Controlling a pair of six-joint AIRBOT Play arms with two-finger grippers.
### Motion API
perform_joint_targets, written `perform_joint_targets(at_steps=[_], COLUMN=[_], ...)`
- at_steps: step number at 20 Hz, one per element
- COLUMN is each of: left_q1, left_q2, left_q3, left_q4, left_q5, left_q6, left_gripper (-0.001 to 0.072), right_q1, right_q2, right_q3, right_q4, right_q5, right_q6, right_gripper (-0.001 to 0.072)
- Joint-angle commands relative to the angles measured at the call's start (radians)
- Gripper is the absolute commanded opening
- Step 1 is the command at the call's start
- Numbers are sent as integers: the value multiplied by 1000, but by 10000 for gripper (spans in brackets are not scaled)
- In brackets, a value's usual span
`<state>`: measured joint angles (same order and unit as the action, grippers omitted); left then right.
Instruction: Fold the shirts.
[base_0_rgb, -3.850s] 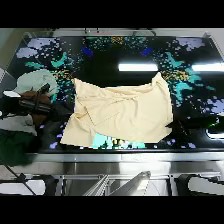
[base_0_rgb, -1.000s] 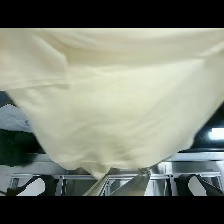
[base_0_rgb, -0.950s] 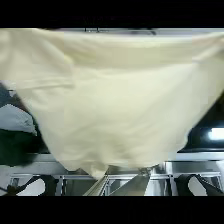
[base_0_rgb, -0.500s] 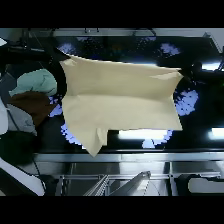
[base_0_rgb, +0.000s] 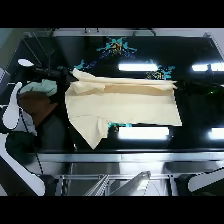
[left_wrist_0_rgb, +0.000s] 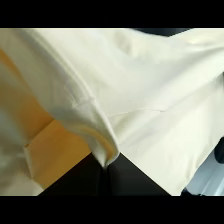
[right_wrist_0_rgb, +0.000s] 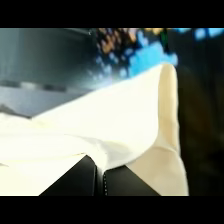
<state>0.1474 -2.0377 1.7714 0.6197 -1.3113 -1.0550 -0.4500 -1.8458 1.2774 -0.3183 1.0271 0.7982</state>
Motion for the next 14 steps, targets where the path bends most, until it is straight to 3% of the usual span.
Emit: perform_joint_targets(at_steps=[1, 5, 6, 7, 8, 10, 12, 14], left_q1=[0, -2, -2, 2, 11, 35, 80, 130], left_q2=[-3, -3, 1, 11, 31, 58, 87, 137], left_q3=[-104, -151, -150, -150, -146, -93, -55, -98], left_q4=[42, 39, 23, 1, -21, -12, -7, 37], left_q5=[30, 23, 9, -6, -28, -128, -246, -298], left_q6=[-2, -2, -1, -2, -1, -4, -39, -70], left_gripper=[16, 9, 29, 176, 322, 322, 322, 321], right_q1=[-3, -5, -5, -7, -16, -54, -112, -155], right_q2=[-69, -71, -71, -68, -61, -31, 29, 89], right_q3=[3, 3, 3, 3, 6, 36, 56, 39], right_q4=[-43, -72, -72, -72, -72, -150, -340, -526], right_q5=[78, 116, 135, 157, 193, 263, 315, 360], right_q6=[-16, -16, -15, -13, -6, 69, 187, 257], right_gripper=[22, 32, 110, 270, 293, 301, 451, 463])
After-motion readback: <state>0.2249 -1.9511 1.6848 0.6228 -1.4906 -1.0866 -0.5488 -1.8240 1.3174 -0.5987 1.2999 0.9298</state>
